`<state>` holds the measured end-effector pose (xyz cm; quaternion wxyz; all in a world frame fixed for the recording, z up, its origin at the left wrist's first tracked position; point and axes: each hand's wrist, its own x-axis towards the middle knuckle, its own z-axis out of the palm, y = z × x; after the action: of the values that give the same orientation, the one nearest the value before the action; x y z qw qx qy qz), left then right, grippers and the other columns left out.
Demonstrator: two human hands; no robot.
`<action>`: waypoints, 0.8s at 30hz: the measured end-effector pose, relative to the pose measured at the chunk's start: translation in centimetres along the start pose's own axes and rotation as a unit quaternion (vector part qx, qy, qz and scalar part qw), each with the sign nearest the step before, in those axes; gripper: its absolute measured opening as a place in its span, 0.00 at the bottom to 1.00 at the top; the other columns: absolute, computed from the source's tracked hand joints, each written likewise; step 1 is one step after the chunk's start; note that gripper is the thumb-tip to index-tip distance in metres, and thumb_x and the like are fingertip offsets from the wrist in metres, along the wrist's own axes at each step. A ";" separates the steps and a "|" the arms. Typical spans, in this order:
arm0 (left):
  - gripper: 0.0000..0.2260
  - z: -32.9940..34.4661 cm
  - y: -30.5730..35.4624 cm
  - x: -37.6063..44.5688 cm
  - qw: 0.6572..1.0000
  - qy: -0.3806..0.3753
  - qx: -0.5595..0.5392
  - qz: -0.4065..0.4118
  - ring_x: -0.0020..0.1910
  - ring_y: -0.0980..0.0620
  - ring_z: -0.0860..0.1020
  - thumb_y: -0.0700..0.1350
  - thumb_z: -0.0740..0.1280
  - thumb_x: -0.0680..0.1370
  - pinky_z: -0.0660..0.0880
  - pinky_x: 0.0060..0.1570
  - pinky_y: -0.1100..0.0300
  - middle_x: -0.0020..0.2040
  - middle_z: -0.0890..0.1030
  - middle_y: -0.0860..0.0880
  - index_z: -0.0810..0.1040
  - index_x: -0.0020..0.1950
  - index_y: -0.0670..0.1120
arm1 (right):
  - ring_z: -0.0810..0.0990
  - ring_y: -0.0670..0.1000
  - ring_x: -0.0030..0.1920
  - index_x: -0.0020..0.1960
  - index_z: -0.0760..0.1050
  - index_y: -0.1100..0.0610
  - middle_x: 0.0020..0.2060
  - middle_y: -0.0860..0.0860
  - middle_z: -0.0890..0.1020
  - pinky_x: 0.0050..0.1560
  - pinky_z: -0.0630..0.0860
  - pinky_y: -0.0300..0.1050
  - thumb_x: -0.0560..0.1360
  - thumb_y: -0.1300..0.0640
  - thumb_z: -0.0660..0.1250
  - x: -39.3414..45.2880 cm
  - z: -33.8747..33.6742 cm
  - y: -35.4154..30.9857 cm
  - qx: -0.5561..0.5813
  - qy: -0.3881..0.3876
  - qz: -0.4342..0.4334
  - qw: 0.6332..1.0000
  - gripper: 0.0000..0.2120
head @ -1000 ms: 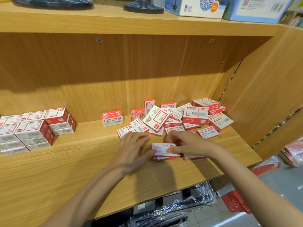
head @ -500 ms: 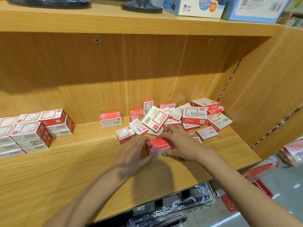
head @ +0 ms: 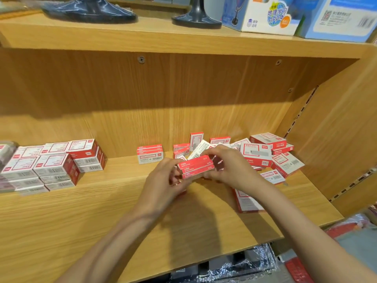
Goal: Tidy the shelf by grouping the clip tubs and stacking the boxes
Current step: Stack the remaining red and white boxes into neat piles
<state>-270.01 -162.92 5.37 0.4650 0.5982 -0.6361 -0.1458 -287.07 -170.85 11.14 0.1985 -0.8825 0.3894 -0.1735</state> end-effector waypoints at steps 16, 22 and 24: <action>0.18 -3.7 -8.5 0.9 0.981 0.109 -0.022 -0.158 0.41 0.53 0.78 0.34 0.73 0.68 0.78 0.46 0.60 0.46 0.80 0.46 0.76 0.56 0.44 | 0.72 0.47 0.37 0.50 0.72 0.54 0.37 0.47 0.74 0.35 0.65 0.35 0.68 0.61 0.71 9.6 8.1 -2.0 0.058 -0.088 0.026 0.994 0.13; 0.21 -3.8 -8.7 1.3 0.985 0.108 0.008 -0.136 0.47 0.54 0.77 0.36 0.74 0.68 0.74 0.48 0.61 0.52 0.75 0.50 0.70 0.57 0.46 | 0.73 0.48 0.40 0.56 0.73 0.59 0.41 0.48 0.75 0.45 0.72 0.43 0.69 0.64 0.71 9.2 8.9 -2.2 0.099 -0.050 0.037 0.993 0.17; 0.23 -3.8 -8.6 1.4 0.986 0.086 -0.016 -0.140 0.46 0.56 0.78 0.34 0.72 0.67 0.74 0.47 0.66 0.50 0.78 0.51 0.69 0.56 0.49 | 0.73 0.47 0.38 0.55 0.72 0.60 0.39 0.50 0.75 0.47 0.74 0.46 0.69 0.67 0.69 8.9 9.1 -2.3 0.113 -0.041 0.032 0.992 0.16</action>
<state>-261.55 -164.81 1.57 0.5023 0.6841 -0.5015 -0.1679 -275.82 -174.19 5.81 0.3181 -0.8479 0.3868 -0.1738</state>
